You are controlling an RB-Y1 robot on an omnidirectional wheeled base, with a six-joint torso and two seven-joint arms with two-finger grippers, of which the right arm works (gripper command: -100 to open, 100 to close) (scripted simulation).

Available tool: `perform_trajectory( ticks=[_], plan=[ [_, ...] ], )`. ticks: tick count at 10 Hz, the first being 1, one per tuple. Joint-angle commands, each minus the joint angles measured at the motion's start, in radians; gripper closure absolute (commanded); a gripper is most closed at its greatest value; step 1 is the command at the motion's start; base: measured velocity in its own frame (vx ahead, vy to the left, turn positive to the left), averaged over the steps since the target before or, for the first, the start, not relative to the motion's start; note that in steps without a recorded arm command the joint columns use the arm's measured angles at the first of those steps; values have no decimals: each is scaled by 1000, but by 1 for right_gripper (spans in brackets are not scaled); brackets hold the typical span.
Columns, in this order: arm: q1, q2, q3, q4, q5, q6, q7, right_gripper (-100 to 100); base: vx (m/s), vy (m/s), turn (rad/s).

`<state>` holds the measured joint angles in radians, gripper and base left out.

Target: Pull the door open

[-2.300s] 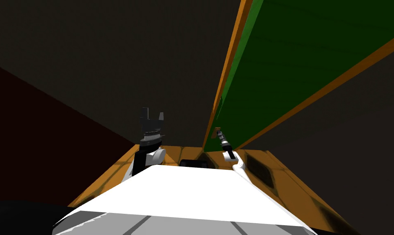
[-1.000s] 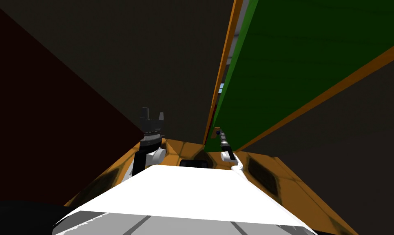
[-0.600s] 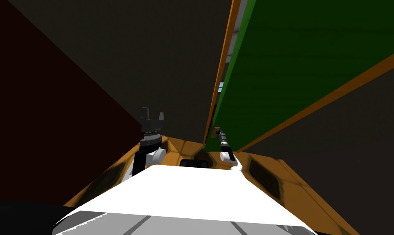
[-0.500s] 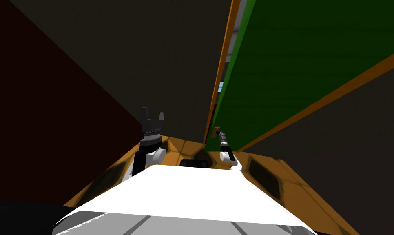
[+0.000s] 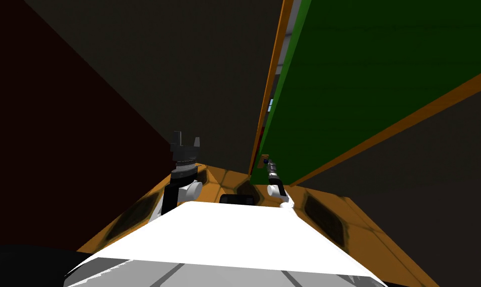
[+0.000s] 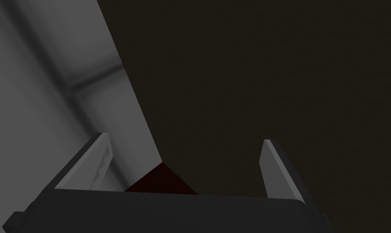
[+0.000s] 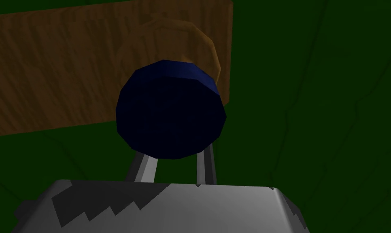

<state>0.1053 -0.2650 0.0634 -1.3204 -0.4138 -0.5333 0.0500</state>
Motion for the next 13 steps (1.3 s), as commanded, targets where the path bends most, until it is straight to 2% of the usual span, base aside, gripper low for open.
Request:
perform_trajectory(
  ticks=[1,3,4,10,11,13],
  plan=[
    [-2,10,29,-31,0,-8,-11,100,-10,-18,-9],
    [-2,10,29,-31,0,-8,-11,100,-5,-4,-12],
    [0,12,38,-37,-41,-9,-42,100,-37,-18,133],
    [0,12,38,-37,-41,-9,-42,100,-7,-10,8],
    [3,14,48,-42,-82,-10,-73,100,-31,-20,92],
    [3,14,48,-42,-82,-10,-73,100,-29,-18,35]
  ],
)
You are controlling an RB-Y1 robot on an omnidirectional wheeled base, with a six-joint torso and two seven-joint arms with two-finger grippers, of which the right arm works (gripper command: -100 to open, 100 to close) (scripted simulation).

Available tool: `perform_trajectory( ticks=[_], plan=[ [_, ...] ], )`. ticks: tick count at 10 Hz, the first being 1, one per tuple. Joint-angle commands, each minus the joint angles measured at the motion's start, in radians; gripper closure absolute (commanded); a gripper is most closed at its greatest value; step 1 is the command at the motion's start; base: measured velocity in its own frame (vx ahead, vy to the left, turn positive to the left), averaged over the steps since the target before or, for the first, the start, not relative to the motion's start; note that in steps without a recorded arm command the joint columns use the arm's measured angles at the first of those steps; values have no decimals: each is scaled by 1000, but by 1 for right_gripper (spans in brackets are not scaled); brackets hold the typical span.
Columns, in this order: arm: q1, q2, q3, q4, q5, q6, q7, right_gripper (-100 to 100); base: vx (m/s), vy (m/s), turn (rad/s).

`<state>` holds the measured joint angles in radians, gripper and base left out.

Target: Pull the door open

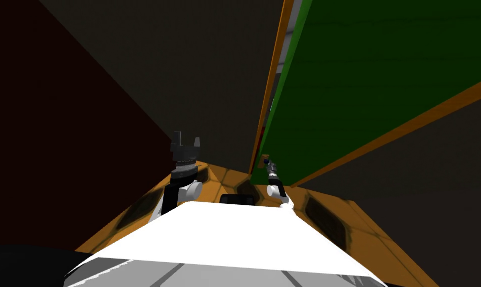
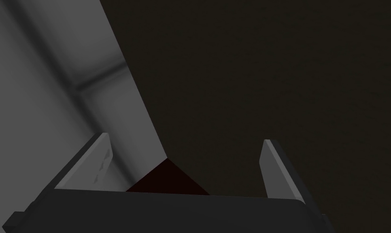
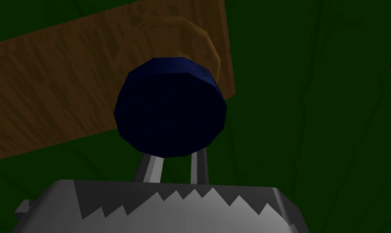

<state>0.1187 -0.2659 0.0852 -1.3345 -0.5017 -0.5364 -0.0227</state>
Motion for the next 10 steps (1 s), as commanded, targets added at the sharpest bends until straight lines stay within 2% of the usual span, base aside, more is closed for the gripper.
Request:
perform_trajectory(
  ticks=[1,4,5,8,9,10],
  plan=[
    [-11,15,26,-28,6,-7,0,100,-8,5,-31],
    [-11,15,26,-28,6,-7,0,100,0,2,2],
    [-9,17,35,-34,-35,-7,-31,100,-18,-27,34],
    [-9,17,35,-34,-35,-7,-31,100,-15,-22,51],
    [-6,19,44,-40,-75,-8,-61,100,-15,-24,61],
    [-6,19,44,-40,-75,-8,-61,100,-36,-31,29]
  ],
)
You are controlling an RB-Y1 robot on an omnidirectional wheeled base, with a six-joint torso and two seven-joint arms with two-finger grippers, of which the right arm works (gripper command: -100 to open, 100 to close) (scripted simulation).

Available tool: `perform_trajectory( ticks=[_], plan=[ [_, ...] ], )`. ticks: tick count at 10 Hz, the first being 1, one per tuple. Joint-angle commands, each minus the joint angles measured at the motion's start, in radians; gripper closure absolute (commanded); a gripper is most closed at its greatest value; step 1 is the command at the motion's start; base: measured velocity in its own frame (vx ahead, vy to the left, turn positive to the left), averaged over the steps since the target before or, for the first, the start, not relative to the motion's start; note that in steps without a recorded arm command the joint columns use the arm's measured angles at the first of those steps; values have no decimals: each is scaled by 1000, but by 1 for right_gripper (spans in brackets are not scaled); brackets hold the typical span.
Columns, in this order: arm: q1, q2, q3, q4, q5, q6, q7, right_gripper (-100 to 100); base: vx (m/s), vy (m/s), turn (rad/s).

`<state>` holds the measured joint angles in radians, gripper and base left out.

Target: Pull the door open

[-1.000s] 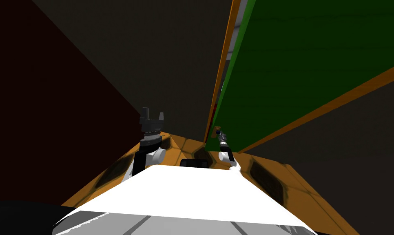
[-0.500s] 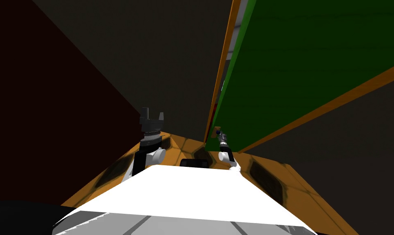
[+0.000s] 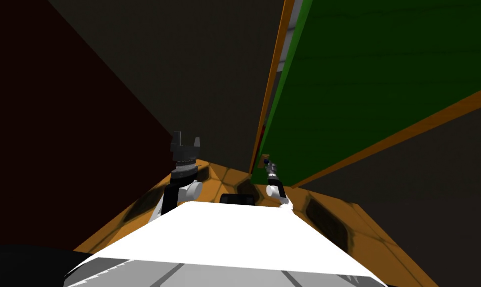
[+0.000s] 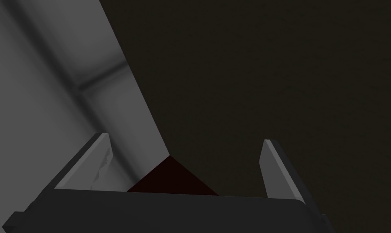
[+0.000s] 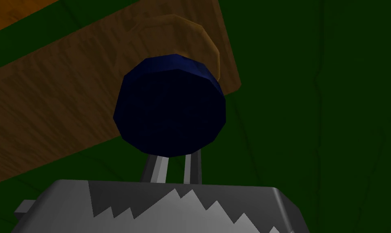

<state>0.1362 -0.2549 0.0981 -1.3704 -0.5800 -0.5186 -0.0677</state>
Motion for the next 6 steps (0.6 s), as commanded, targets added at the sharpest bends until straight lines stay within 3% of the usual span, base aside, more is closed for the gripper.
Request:
perform_trajectory(
  ticks=[1,2,6],
  plan=[
    [-24,7,31,-4,3,-26,-16,100,-22,-11,17],
    [-22,9,40,-10,-37,-26,-46,100,-28,-28,116],
    [-22,9,40,1,-37,-26,-46,100,-8,-14,12]
  ],
)
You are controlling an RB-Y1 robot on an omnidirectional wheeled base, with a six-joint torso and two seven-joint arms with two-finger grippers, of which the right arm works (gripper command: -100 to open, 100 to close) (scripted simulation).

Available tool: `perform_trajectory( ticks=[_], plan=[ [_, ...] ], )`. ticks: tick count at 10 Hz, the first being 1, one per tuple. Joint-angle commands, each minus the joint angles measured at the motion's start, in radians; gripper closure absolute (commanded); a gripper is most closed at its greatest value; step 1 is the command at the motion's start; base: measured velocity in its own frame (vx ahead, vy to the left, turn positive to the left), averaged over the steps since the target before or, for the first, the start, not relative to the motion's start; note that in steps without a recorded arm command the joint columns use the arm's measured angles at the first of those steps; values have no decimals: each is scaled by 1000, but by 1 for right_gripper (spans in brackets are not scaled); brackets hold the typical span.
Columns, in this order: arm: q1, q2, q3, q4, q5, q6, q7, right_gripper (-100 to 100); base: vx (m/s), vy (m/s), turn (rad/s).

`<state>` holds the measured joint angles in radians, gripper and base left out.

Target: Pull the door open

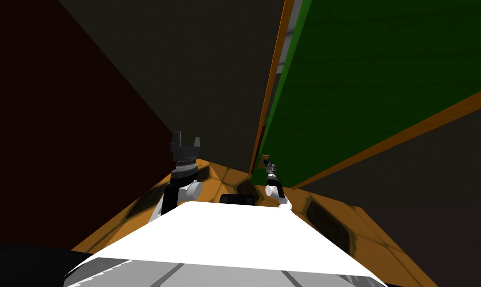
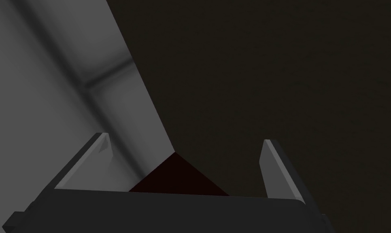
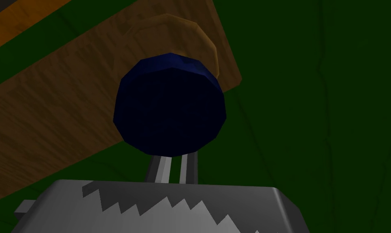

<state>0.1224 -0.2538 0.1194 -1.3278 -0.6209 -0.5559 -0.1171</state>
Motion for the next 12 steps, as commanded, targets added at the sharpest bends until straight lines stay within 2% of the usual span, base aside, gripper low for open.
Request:
perform_trajectory(
  ticks=[1,5,6,12],
  plan=[
    [-8,8,18,-50,4,11,3,100,-8,9,-16],
    [-8,8,18,-53,4,11,3,100,-1,2,6],
    [18,-17,-2,-42,-25,33,-26,100,-33,-34,43],
    [15,-52,22,-42,-96,33,-146,100,-79,-18,78]
  ],
)
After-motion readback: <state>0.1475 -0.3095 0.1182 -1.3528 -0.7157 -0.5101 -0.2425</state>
